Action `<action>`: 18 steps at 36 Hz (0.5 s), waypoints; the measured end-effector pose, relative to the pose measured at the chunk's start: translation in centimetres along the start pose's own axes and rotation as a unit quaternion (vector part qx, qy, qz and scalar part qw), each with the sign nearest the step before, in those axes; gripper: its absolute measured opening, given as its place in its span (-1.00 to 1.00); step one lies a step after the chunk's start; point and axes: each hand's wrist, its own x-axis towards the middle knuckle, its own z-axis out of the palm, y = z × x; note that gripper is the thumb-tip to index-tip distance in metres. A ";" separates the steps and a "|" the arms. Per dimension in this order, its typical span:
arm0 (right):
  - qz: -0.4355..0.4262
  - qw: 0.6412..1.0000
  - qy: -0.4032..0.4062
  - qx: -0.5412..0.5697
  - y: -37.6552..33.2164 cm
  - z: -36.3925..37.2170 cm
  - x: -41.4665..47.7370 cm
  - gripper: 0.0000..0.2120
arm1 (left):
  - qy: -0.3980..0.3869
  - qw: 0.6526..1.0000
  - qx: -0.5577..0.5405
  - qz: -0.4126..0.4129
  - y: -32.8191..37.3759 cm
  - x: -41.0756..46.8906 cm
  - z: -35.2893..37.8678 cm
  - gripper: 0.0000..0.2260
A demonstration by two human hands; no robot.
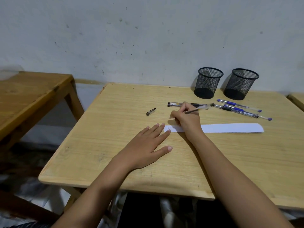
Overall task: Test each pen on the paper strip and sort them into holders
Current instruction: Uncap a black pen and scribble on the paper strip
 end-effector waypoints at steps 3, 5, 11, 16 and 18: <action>0.017 0.996 -0.016 0.084 -0.8 -0.7 0.0 -0.79 | 0.005 1.000 -0.010 0.002 0.0 -0.1 -0.1 -0.46; 0.017 0.994 -0.017 0.111 -1.2 -1.1 0.3 -0.85 | 0.015 1.000 -0.021 0.006 0.1 -0.2 -0.4 -0.47; 0.030 0.981 -0.029 0.191 -2.6 -3.3 1.1 -0.90 | 0.069 0.995 -0.074 0.010 0.0 -0.1 -2.3 -0.54; 0.042 0.984 -0.030 0.172 -3.5 -5.6 1.4 -0.88 | 0.158 0.980 -0.108 -0.051 -2.1 2.4 -3.4 -0.58; 0.051 0.986 -0.030 0.159 -3.6 -6.4 1.5 -0.84 | 0.182 0.973 -0.106 -0.090 -3.3 3.9 -3.4 -0.59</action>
